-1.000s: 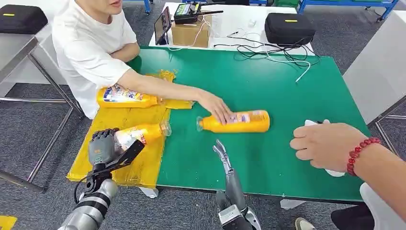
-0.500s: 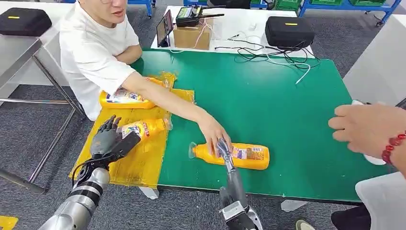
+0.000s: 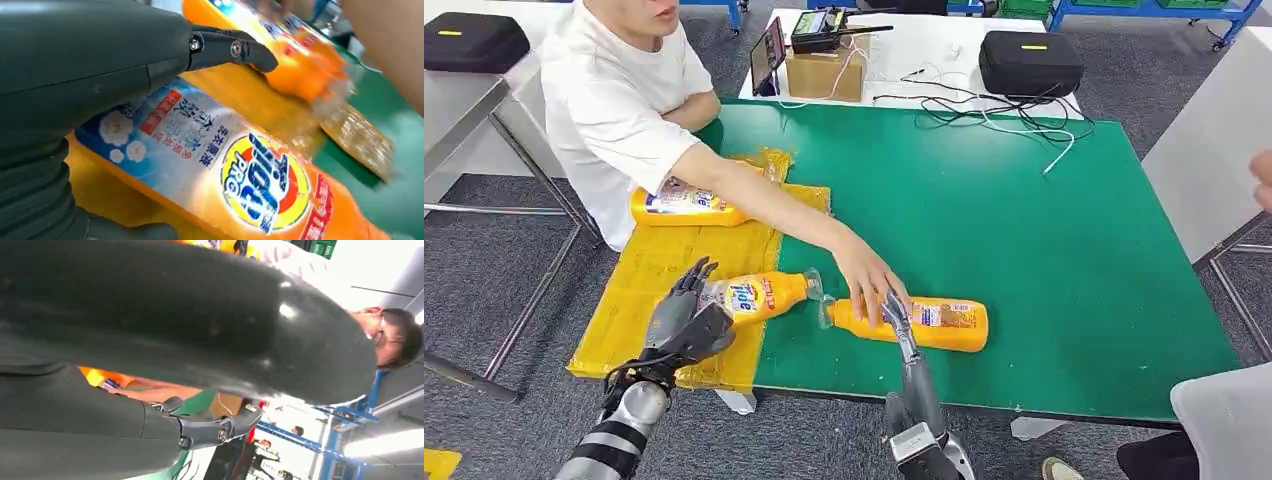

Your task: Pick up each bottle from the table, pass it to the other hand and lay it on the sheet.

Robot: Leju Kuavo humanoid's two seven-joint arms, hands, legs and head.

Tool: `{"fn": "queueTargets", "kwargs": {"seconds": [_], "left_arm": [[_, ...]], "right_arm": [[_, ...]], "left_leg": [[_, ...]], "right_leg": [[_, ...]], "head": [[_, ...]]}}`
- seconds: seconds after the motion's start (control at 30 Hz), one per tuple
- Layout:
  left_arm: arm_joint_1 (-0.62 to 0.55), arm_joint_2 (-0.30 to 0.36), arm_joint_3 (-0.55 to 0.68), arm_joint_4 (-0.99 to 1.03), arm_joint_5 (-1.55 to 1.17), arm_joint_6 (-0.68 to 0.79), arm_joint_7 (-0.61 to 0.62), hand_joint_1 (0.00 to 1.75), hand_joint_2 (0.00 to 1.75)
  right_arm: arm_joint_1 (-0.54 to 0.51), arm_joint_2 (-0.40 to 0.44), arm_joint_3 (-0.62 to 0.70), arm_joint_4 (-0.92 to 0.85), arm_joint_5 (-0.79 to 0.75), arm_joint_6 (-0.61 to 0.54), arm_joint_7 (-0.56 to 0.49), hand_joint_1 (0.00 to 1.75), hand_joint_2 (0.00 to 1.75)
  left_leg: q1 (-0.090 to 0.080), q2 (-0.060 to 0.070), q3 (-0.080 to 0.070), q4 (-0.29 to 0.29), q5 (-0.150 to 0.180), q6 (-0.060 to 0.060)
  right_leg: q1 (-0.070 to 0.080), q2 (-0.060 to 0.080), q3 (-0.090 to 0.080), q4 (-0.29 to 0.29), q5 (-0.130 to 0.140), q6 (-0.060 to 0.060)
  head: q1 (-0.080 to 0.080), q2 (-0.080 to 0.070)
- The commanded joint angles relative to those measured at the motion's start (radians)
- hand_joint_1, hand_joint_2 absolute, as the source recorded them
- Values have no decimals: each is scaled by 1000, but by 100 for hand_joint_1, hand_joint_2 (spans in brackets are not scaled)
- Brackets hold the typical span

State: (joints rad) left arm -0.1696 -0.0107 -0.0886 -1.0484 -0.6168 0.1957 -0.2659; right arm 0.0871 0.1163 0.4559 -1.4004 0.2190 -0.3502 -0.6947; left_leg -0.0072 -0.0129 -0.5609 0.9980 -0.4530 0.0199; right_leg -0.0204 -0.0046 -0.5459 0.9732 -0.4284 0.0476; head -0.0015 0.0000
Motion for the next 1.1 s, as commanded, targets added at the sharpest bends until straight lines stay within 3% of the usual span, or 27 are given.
{"fn": "queueTargets", "kwargs": {"seconds": [0.03, 0.1, 0.3, 0.43, 0.47, 0.53, 0.63, 0.7, 0.87, 1.1], "left_arm": [[100, -52, -36, -194, 223, 63, -120, 0, 175], [109, -93, -33, -304, 360, 121, -106, 0, 175], [104, -95, -52, -513, 642, 229, -184, 0, 175], [98, -83, -40, -562, 672, 263, -226, 0, 175], [101, -85, -31, -567, 675, 269, -234, 0, 175], [122, -92, -18, -590, 679, 271, -246, 0, 175], [132, -93, -17, -597, 678, 269, -248, 0, 175], [157, -104, -10, -625, 682, 267, -265, 0, 175], [233, -120, -47, -706, 660, 260, -283, 0, 175], [246, -123, -65, -714, 655, 256, -280, 0, 175]], "right_arm": [[-5, -13, -13, 40, 5, -16, -3, 0, 0], [-1, -18, 2, 43, 6, -28, -3, 0, 0], [-14, -32, 38, 61, 24, -86, -2, 0, 0], [-50, -92, 61, 90, 253, -245, 27, 0, 0], [-64, -120, 56, 109, 385, -310, 79, 0, 175], [-77, -168, 30, 109, 550, -348, 172, 0, 175], [-79, -180, 15, 107, 546, -340, 173, 0, 175], [-76, -189, -48, 99, 740, -348, 282, 0, 175], [-101, -264, -146, 134, 835, -323, 383, 0, 175], [-108, -273, -165, 150, 845, -321, 392, 0, 175]], "left_leg": [[1, 3, -1, 0, 0, -1], [2, 2, -4, 1, 0, -1], [3, 3, -13, 2, 0, 0], [3, 4, -12, 2, 0, -1], [4, 5, -12, 3, -1, -1], [2, 5, -12, 1, 0, 0], [2, 5, -13, 1, 0, 0], [2, 5, -13, 1, 0, 0], [1, 6, -13, 1, 0, 0], [1, 4, -14, 1, 0, 0]], "right_leg": [[1, 2, -2, -1, 1, -2], [2, 0, -4, 0, 0, -2], [3, 0, -14, 1, 1, -1], [3, 1, -13, 0, 1, -2], [4, 1, -12, 0, 1, -3], [3, 2, -13, -2, 2, -1], [2, 2, -13, -1, 2, -1], [3, 2, -13, -1, 2, -2], [2, 2, -14, -1, 2, -2], [1, 1, -14, -1, 1, -2]], "head": [[0, 0], [0, 0], [0, 0], [0, 0], [0, 0], [0, 0], [0, 0], [0, 0], [0, 0], [0, 0]]}}
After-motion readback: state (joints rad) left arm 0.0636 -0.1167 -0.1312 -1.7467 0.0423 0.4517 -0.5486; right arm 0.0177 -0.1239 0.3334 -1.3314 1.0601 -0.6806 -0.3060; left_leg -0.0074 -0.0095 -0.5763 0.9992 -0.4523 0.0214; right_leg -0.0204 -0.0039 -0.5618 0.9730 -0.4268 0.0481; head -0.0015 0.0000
